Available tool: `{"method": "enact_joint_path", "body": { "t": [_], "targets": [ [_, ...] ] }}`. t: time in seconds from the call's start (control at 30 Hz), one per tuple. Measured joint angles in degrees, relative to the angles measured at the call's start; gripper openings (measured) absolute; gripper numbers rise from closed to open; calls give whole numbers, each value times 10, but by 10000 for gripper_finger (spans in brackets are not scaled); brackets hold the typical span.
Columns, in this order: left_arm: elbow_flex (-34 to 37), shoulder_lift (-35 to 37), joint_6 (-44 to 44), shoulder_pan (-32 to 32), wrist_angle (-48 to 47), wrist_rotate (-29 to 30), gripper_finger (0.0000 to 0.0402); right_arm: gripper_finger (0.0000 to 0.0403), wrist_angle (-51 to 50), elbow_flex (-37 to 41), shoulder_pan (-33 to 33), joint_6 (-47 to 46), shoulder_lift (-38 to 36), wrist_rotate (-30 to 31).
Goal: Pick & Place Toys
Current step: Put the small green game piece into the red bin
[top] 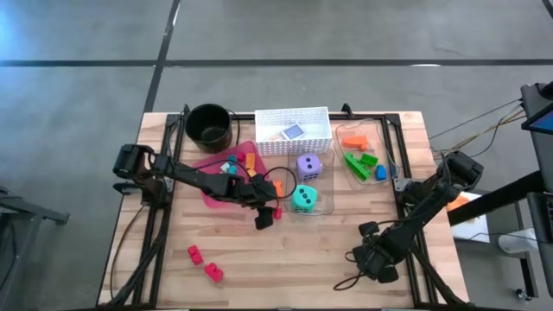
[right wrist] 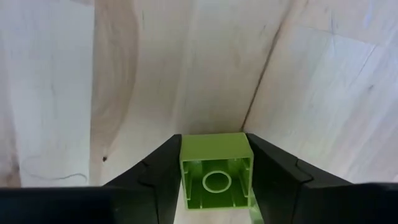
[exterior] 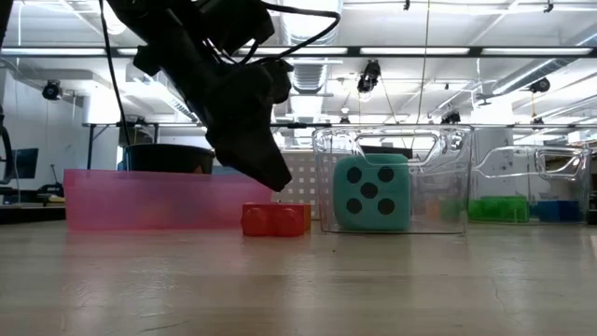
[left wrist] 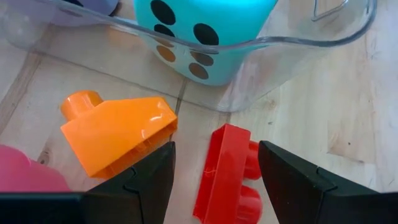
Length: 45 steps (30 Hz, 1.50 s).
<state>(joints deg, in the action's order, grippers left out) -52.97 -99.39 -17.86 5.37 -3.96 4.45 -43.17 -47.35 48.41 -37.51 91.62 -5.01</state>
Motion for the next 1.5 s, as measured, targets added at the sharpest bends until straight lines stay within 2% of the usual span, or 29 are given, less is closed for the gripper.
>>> {"method": "enact_joint_path", "body": {
  "t": [0.33, 0.7, 1.1, 1.33, 1.5],
  "targets": [
    [-10, 2, -2, 4, 44, 0, 231, 175, 37, -19, -11, 5, -3, 9],
    [-42, 3, 14, 24, 56, -1, 231, 175, 37, -85, -61, 81, -4, 97],
    [-41, 3, 15, 40, 55, -2, 231, 176, 44, -85, -84, 79, -4, 88],
    [-41, 3, 15, 40, 54, -2, 231, 176, 56, -84, -128, 80, 14, 93],
    [-41, 3, 15, 40, 54, -2, 231, 176, 64, -87, -148, 92, 38, 36]
  ]
}}
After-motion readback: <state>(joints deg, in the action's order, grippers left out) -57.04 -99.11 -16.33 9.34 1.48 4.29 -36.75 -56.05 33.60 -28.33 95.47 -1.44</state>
